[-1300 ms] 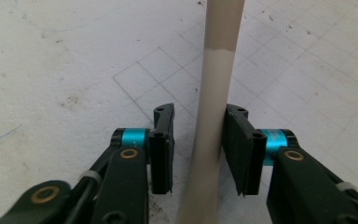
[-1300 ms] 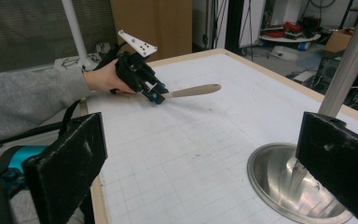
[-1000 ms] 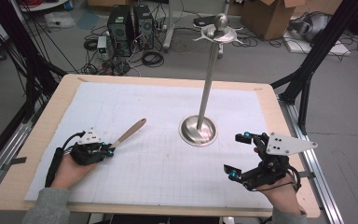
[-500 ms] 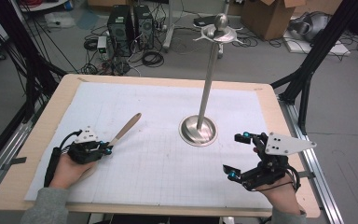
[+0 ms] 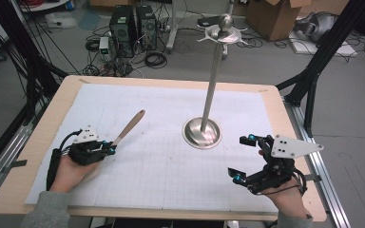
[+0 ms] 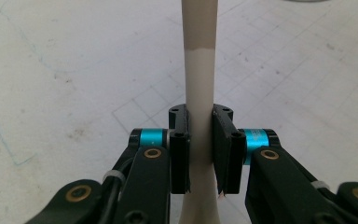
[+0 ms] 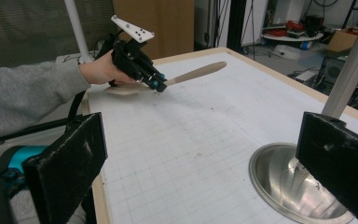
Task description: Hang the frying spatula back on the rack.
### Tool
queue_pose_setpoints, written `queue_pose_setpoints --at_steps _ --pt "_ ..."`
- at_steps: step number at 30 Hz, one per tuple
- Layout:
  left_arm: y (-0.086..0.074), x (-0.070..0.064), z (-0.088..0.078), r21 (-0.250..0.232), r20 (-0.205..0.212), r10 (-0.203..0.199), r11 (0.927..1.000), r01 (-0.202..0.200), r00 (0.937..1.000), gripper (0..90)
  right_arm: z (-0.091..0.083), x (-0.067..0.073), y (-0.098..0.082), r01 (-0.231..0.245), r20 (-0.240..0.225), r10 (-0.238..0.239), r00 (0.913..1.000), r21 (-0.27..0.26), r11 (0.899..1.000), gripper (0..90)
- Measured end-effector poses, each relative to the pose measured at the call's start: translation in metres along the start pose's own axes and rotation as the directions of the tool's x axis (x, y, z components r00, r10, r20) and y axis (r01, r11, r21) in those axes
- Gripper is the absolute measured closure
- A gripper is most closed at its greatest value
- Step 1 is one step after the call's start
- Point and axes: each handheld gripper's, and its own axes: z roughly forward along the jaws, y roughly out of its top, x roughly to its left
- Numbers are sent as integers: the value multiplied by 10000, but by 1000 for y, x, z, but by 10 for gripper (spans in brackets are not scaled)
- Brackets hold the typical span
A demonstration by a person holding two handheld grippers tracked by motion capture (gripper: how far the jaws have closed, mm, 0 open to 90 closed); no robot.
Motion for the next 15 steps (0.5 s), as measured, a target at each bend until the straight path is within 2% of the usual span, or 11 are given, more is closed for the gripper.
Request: queue_pose_setpoints --at_steps 5,12,15 --pt "10 -5 -5 -375 261 -213 9990 222 9994 779 -2 0 0 43 29 -43 10000 -34 10000 8" --pt "20 -12 -9 -663 454 -46 9978 76 9990 779 -5 1 -1 -67 72 67 10000 -38 10000 8" --pt "24 -14 -11 -882 506 -177 9959 221 9986 779 -7 1 -2 -14 134 15 9999 -69 10000 8"
